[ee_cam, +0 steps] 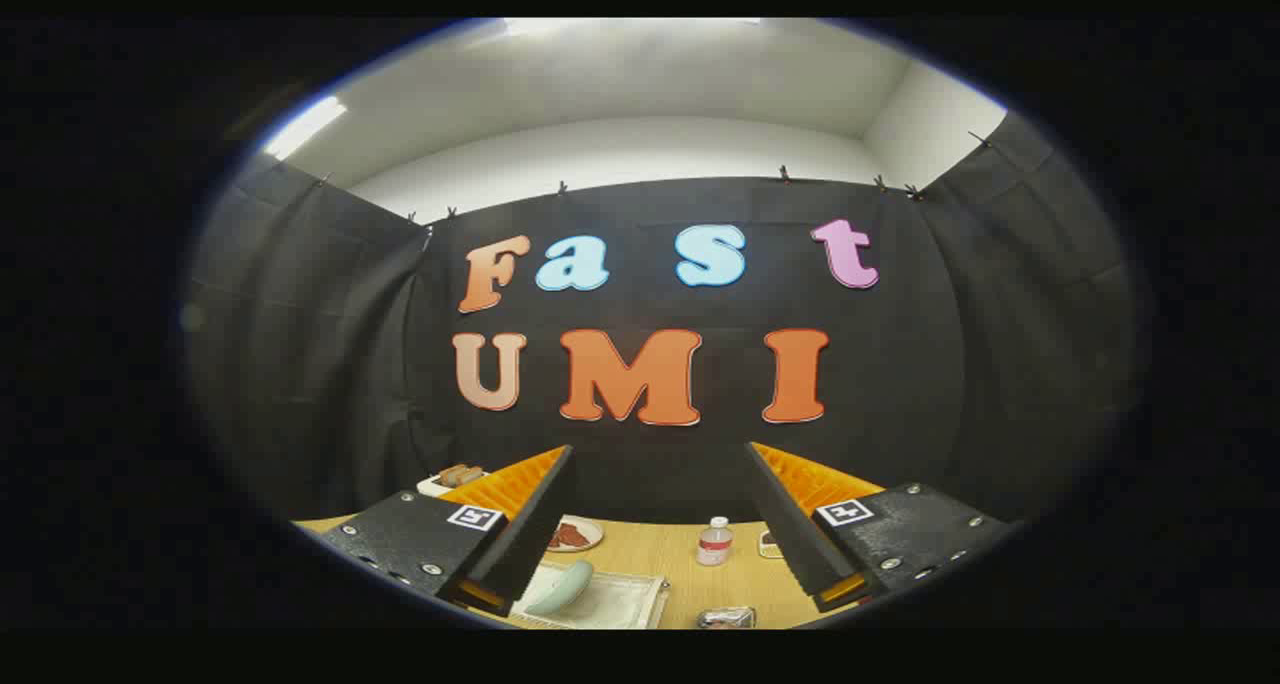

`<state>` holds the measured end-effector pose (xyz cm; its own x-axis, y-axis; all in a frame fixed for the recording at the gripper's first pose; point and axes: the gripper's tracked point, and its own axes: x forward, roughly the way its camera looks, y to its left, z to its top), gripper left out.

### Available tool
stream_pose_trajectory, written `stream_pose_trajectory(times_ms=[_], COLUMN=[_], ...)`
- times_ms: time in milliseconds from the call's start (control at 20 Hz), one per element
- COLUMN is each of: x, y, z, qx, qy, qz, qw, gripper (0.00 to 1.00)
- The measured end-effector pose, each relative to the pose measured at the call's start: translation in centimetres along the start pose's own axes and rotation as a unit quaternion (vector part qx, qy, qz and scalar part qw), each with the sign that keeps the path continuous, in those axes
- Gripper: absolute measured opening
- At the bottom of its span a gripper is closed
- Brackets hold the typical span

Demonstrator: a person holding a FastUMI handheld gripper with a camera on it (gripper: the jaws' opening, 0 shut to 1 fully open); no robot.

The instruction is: Take the plate from the dish rack, then take the spoon from the basket and place it into the plate.

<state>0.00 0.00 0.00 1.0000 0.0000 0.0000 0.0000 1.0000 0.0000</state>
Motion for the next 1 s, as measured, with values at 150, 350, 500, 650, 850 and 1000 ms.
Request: stream_pose_trajectory(times_ms=[150, 350, 500, 650, 850, 1000], x=[-0.1, 0.4, 0.6, 1.0, 1.5, 2.0], y=[0.0, 0.2, 0.4, 0.8, 1.3, 1.5], z=[0.3, 0.3, 0.7, 0.8, -0.1, -1.8], qx=[0.004, 0.007, 0.005, 0.006, 0.009, 0.024], qy=[-0.001, 0.002, 0.0, -0.004, 0.01, 0.043], qz=[0.001, 0.001, 0.002, 0.007, 0.014, 0.019], qw=[1.0, 1.0, 1.0, 1.0, 1.0, 0.999], gripper=[0.98, 0.98, 0.98, 0.98, 0.98, 0.98])
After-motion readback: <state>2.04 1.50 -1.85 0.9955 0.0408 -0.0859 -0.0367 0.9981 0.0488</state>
